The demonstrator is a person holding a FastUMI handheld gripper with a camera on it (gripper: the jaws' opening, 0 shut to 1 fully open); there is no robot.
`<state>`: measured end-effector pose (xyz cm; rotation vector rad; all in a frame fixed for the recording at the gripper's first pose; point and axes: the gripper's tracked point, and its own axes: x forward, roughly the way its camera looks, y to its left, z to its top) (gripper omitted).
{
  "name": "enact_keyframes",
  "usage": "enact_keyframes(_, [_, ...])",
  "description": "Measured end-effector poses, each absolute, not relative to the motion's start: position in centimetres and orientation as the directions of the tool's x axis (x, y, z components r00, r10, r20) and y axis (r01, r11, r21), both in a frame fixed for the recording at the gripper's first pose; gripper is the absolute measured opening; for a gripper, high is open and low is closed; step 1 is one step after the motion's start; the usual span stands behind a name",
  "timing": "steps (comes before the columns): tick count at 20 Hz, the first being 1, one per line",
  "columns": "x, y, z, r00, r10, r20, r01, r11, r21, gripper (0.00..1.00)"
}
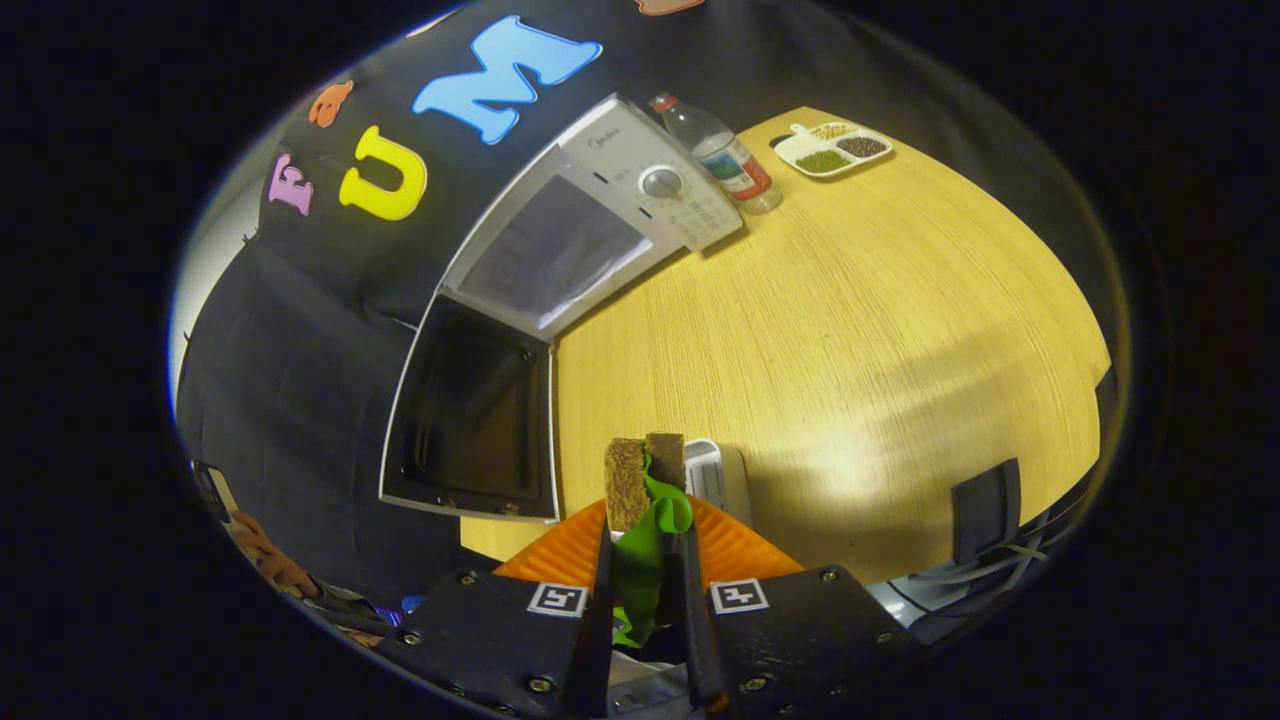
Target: Open the microwave, put the food inside, and close the microwave door.
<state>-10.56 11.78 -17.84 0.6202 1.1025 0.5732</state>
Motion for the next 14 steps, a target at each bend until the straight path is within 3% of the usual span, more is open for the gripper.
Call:
enact_keyframes(5, [-7.9,16.2,-15.2,0.462,0.693,-0.553,-0.119,0.666,0.737,0.30])
enact_keyframes(14, [-4.2,25.3,-11.8,0.562,0.705,-0.433,-0.172,0.612,0.772,0.30])
